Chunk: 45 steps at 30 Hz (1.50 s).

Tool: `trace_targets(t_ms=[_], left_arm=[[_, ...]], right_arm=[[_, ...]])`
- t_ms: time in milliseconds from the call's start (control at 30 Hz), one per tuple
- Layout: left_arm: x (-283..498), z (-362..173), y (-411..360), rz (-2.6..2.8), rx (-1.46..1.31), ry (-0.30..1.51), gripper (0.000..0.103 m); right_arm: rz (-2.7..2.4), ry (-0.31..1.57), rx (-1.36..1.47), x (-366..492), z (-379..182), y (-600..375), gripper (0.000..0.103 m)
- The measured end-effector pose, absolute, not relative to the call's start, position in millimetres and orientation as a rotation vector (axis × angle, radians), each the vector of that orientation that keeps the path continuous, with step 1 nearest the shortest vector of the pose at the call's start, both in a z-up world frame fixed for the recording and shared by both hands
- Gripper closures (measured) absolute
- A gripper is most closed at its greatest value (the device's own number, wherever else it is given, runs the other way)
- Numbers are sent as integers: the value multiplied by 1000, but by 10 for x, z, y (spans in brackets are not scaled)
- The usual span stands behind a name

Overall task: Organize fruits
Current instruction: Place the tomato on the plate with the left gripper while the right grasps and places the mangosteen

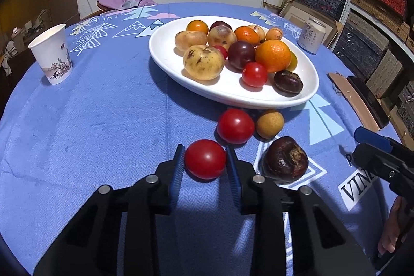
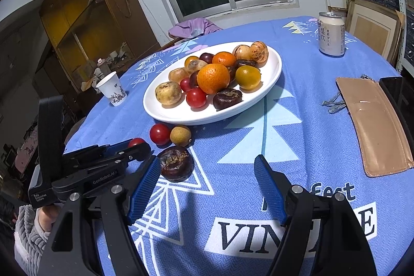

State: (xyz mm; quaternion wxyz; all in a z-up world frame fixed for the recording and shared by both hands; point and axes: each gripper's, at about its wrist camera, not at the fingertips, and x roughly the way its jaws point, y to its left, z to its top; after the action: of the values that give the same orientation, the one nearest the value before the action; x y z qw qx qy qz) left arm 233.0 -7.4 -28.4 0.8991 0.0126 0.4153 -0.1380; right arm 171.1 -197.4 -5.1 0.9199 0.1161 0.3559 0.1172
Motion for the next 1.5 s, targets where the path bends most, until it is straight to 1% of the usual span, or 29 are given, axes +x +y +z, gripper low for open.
trace_targets(t_ms=[167,333,567,667,833,1000,1067,1333,1500], left_arm=[[2246,-162,86,-225,-3,815,72],[2237,-75,278,-183,-68,793,72],[2208,-22,329,-187,-91,776,72],[2197,-13,316,-192,-91,774,72],[2196,-29,301,-193,-87,780,72],[2211,-54,290,-192,-85,789,72],[2208,-62,289,-194,-83,792,72],[2199,-80,264,-197,-78,797,72],[2119,-26,213,-222,-77,782,72]], right_arm=[[250,746,183,1732,-79,-1869,27],[238,788,-17,1837,-120,-1506,27],[226,828,-109,2023,-193,-1244,27],[228,838,-118,2047,-221,-1216,32],[240,841,-129,2074,-234,-1164,36],[264,860,-137,2101,-263,-1112,46],[281,862,-132,2095,-261,-1103,55],[297,848,-88,2025,-218,-1170,55],[291,720,52,1651,131,-1610,55]])
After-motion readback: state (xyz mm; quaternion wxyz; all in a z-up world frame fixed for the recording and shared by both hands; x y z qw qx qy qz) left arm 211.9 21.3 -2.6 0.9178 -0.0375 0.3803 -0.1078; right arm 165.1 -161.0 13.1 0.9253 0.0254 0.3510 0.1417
